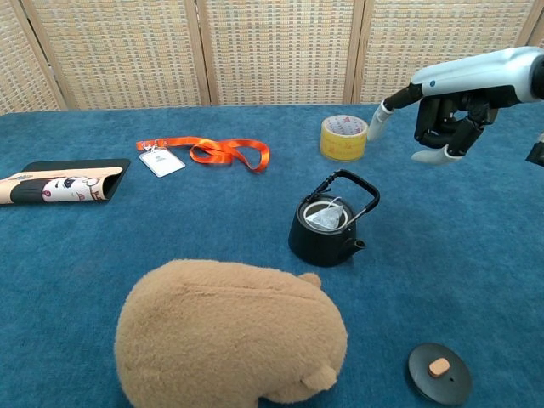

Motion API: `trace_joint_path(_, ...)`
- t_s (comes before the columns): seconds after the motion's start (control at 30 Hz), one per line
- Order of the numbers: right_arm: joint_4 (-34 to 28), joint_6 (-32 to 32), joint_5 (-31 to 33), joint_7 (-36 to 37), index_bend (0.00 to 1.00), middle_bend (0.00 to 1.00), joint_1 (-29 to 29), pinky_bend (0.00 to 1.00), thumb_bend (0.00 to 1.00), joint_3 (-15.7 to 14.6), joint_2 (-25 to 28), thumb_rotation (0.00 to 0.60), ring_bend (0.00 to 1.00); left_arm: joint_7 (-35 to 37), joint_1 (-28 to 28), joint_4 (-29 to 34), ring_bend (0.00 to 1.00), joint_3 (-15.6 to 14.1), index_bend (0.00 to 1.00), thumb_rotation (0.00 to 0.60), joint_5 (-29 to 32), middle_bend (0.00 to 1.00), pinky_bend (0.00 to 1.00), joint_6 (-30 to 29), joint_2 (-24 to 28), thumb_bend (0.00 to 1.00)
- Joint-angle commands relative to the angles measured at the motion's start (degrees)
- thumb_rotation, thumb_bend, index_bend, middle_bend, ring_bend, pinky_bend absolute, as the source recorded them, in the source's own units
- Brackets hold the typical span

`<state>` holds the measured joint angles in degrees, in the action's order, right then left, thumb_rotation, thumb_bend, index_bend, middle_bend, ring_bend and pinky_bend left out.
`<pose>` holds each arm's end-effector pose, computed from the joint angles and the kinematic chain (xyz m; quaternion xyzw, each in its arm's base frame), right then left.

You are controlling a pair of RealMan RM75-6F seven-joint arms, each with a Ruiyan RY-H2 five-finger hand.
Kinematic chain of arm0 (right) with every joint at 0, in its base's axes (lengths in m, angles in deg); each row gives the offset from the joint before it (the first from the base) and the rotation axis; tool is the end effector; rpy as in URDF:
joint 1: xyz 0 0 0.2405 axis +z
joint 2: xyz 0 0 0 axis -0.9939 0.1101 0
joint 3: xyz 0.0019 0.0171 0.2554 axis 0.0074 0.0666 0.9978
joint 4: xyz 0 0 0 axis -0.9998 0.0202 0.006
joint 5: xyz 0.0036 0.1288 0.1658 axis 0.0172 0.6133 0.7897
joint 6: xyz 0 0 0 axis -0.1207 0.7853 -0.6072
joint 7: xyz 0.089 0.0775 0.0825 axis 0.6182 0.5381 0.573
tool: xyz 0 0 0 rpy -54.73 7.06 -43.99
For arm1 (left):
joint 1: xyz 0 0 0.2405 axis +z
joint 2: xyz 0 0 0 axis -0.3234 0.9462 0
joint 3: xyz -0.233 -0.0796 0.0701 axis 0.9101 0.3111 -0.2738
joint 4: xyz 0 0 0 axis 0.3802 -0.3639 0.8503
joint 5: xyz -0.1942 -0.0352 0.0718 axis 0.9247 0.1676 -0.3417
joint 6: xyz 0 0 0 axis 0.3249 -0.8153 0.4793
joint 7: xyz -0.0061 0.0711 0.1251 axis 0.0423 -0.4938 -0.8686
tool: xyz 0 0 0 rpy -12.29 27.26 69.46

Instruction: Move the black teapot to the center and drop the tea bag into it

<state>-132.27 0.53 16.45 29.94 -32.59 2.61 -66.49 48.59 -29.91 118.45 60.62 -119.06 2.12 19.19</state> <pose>-0.1300 -0.3590 0.0769 0.8020 -0.3879 0.3070 0.3347 -0.2612 0.1843 0.1459 -0.6594 -0.4505 -0.3446 0.4935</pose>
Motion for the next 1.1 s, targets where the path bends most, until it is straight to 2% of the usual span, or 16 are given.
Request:
trace_joint_path(0.03,-1.3,-1.52,-1.18,0.12,0.26,0.92,0.43,0.77,0.64,-0.37,1.04,0.6,0.94,-0.11,-0.05,0.03,0.0,0.07,0.0,0.6,0.12,0.0,0.0,0.03,0.04,0.1)
trace_joint_path(0.3,-2.92,-4.63,-1.61,-0.72,0.26,0.96,1.83,0.77,0.73,-1.23,1.66,0.597,0.95,-0.38,-0.12,0.17,0.0,0.56,0.0,0.6,0.6,0.0,0.0,-0.37,0.41,0.1)
trace_joint_path(0.47,-3.3,-6.18,-0.82,-2.01,0.26,0.98,2.94,0.78,0.76,-1.82,1.43,0.55,0.97,-0.42,-0.24,0.28,0.0,0.95,0.0,0.6,1.02,0.0,0.0,-0.51,0.62,0.1)
trace_joint_path(0.6,-3.34,-7.02,0.51,-3.6,0.26,0.99,3.97,0.79,0.77,-2.44,0.93,0.506,0.97,-0.58,-0.4,0.33,0.0,1.02,0.0,0.6,1.3,0.0,0.0,-0.24,0.67,0.1)
trace_joint_path(1.1,-2.81,-6.79,5.58,-7.94,0.25,1.0,7.52,0.79,0.78,-3.4,-2.87,0.497,0.98,-1.18,-0.53,0.76,0.0,0.98,0.0,0.6,1.64,0.0,0.0,0.03,0.67,0.1)
